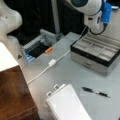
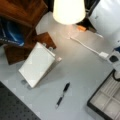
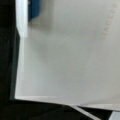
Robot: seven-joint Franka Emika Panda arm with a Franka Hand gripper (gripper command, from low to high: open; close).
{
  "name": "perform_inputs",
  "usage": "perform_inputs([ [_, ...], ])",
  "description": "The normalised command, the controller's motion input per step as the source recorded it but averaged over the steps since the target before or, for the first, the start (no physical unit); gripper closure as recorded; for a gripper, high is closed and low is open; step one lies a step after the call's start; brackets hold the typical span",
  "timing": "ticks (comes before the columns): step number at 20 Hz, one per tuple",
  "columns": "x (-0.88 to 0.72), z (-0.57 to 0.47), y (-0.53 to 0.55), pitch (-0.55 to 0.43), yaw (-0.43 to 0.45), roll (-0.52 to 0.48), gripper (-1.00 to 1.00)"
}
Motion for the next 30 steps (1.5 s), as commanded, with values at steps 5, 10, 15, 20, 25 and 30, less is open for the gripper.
perform_inputs([
  [5, 0.07, 0.13, -0.32, 0.003, 0.056, -0.699, -1.0],
  [10, -0.09, 0.09, -0.36, 0.066, -0.064, -0.664, -1.0],
  [15, -0.1, -0.02, -0.42, 0.059, -0.046, -0.413, -1.0],
  [20, -0.13, -0.18, -0.52, 0.02, -0.074, -0.304, -1.0],
  [25, -0.21, -0.2, -0.54, -0.022, -0.132, -0.146, -1.0],
  [30, -0.24, -0.12, -0.37, -0.066, -0.123, -0.132, -1.0],
])
